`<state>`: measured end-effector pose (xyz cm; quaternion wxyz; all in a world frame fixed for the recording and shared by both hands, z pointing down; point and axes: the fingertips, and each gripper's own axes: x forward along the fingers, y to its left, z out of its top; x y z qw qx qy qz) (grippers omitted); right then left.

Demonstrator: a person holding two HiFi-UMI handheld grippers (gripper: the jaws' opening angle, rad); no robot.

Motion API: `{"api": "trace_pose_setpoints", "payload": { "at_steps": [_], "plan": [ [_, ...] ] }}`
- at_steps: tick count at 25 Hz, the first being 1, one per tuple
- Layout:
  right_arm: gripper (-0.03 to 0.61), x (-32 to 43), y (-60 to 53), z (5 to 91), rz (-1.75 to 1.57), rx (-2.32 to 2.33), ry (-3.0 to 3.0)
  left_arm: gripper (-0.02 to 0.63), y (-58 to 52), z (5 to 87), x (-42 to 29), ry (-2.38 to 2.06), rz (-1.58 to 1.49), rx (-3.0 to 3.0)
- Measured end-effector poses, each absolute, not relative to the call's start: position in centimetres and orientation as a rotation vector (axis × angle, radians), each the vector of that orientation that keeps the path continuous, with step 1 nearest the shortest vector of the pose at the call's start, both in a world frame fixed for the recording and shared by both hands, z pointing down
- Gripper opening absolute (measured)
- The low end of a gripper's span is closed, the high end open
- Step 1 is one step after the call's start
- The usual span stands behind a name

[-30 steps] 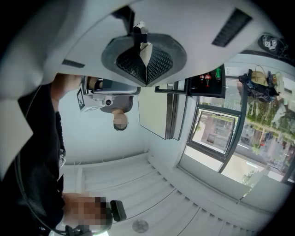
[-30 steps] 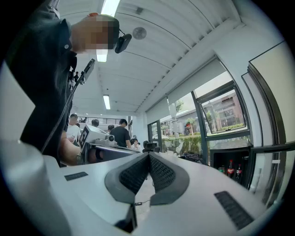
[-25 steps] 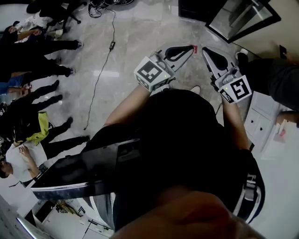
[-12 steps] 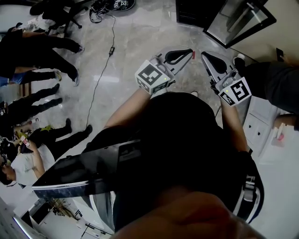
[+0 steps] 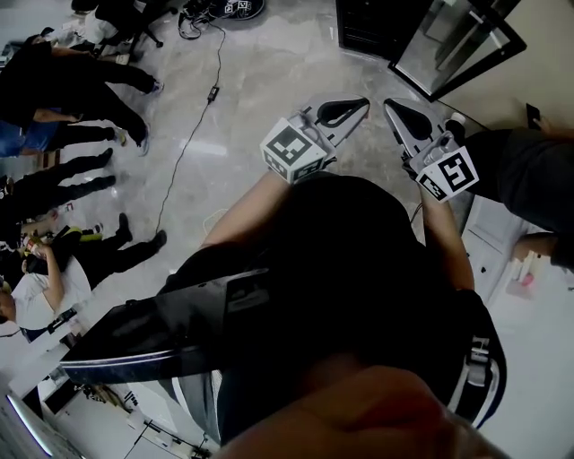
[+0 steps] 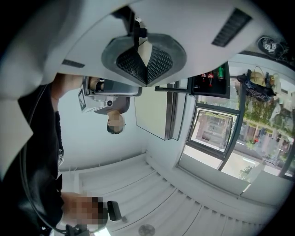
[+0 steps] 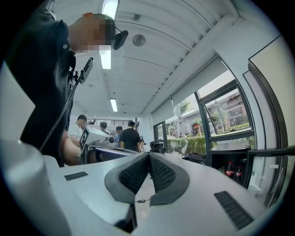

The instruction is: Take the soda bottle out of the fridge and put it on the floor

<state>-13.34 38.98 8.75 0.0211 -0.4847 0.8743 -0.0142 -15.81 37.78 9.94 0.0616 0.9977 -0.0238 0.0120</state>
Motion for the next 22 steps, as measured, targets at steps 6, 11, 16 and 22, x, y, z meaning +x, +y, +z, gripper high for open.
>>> {"api": "trace_pose_setpoints", "payload": {
  "at_steps": [6,11,16,22],
  "plan": [
    [0.012,-11.4,40.1,9.0,-0.054,-1.484,2.713,0.005,39.3,9.9,-14.1,-0.108,0.044,2.995],
    [0.012,-10.6,39.0,9.4,-0.051,-1.495,2.705,0.005,38.7,10.1,-13.1,-0.102,0.058,2.993],
    [0.012,-10.9,36.3,9.3,-0.067,-1.521,2.698,0.005,35.7,9.9,-12.7,-0.071,0.053,2.989],
    [0.012,-11.1,31.8,10.0,-0.085,-1.595,2.678,0.005,30.9,10.4,-12.7,-0.011,0.052,3.031]
  ]
}}
